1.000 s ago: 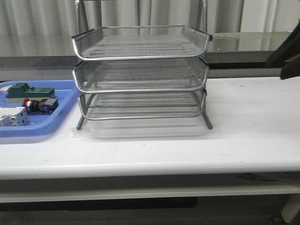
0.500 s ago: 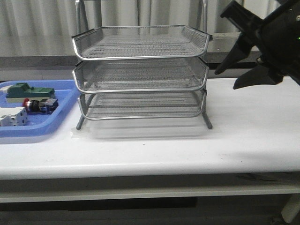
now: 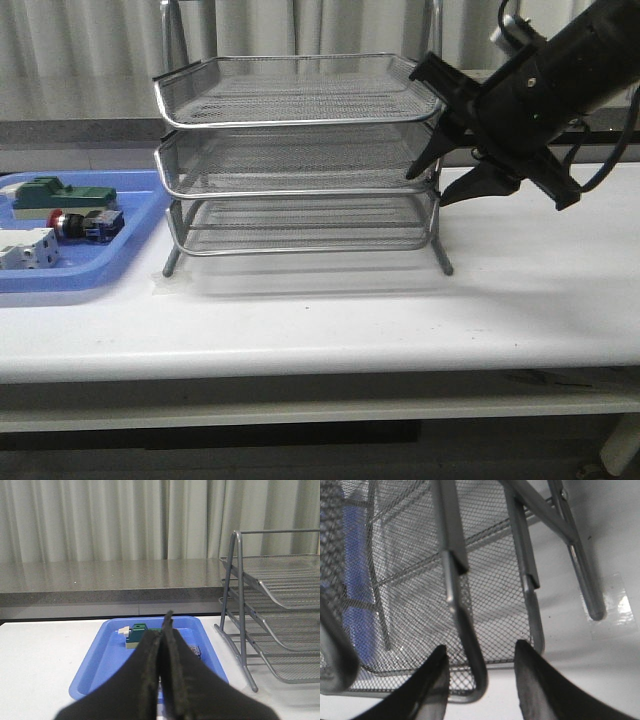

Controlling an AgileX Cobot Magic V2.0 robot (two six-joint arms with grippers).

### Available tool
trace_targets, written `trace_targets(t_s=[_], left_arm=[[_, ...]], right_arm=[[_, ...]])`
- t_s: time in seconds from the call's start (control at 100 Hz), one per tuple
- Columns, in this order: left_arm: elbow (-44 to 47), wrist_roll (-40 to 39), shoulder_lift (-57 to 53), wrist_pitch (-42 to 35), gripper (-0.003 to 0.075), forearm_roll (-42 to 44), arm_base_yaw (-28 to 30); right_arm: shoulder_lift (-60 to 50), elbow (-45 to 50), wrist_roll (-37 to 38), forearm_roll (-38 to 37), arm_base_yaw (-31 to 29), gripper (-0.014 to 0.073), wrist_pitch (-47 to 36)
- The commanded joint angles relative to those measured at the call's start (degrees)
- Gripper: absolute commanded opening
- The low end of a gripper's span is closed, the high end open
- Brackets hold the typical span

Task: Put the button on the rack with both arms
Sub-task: 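Grip the middle mesh tray edge with the right gripper and pull it toward the robot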

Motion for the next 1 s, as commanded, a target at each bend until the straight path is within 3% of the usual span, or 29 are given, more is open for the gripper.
trace_targets(t_s=[0.0,0.25,0.44,0.54,0.99], left_arm=[[1.98,-0.49,-1.85,-4.39,-0.002,-0.19,-0.39],[1.98,-0.49,-1.85,-4.39,-0.002,-0.19,-0.39],[1.98,-0.49,-1.85,-4.39,-0.002,-0.19,-0.39],[1.98,-0.49,-1.85,-4.39,-0.002,-0.19,-0.39],[1.98,-0.49,-1.85,-4.39,-0.002,-0.19,-0.39]], right_arm=[[-1.19,-3.31,-0.98,1.43,-0.16,0.0332,0.2],[0.64,-5.96,-1.28,1.43,-0.16,0.0304,1.13],[0.64,-5.96,-1.28,1.37,-0.16,0.0055,3.31],[0.64,-5.96,-1.28,0.91,-0.16,-0.0034,4.5],[-2.83,2.2,-1.28,-5.61,-0.05,-0.004,5.93]])
